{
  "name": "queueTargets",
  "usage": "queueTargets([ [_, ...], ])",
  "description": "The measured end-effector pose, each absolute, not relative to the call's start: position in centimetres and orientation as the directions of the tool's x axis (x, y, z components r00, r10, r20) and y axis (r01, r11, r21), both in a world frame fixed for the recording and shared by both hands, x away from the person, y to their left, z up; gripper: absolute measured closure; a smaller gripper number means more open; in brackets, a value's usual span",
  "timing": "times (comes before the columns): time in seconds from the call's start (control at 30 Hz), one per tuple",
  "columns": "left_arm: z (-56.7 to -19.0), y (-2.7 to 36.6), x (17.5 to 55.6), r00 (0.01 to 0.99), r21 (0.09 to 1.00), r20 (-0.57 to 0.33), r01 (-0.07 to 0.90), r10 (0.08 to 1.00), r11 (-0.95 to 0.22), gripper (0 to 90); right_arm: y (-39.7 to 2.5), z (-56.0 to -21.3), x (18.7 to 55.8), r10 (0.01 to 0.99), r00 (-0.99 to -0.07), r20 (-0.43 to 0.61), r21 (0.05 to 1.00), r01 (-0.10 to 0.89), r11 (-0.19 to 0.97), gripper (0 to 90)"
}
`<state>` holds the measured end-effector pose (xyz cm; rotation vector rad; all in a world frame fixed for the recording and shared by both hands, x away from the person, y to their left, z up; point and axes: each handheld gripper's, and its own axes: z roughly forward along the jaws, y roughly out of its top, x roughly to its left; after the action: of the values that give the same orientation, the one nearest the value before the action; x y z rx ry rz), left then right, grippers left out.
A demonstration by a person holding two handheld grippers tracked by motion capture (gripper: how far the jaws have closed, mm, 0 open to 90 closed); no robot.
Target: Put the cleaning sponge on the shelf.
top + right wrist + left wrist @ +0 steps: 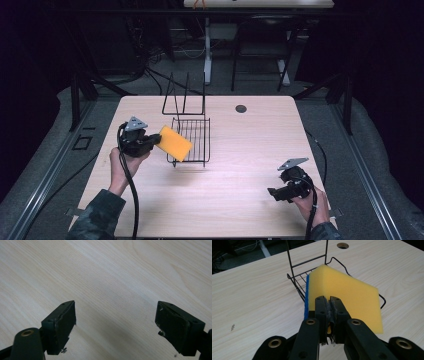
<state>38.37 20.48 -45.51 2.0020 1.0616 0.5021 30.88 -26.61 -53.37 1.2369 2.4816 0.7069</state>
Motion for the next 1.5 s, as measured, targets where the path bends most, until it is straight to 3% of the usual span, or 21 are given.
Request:
queueTargets([
  [1.5, -46.9, 18.2, 39.7, 0.552, 0.811, -0.051, 0.509, 0.832, -0.288, 85.2, -26.4, -53.4, 30.7, 0.801, -0.597, -0.04, 0.532, 0.666, 0.523, 16.7],
])
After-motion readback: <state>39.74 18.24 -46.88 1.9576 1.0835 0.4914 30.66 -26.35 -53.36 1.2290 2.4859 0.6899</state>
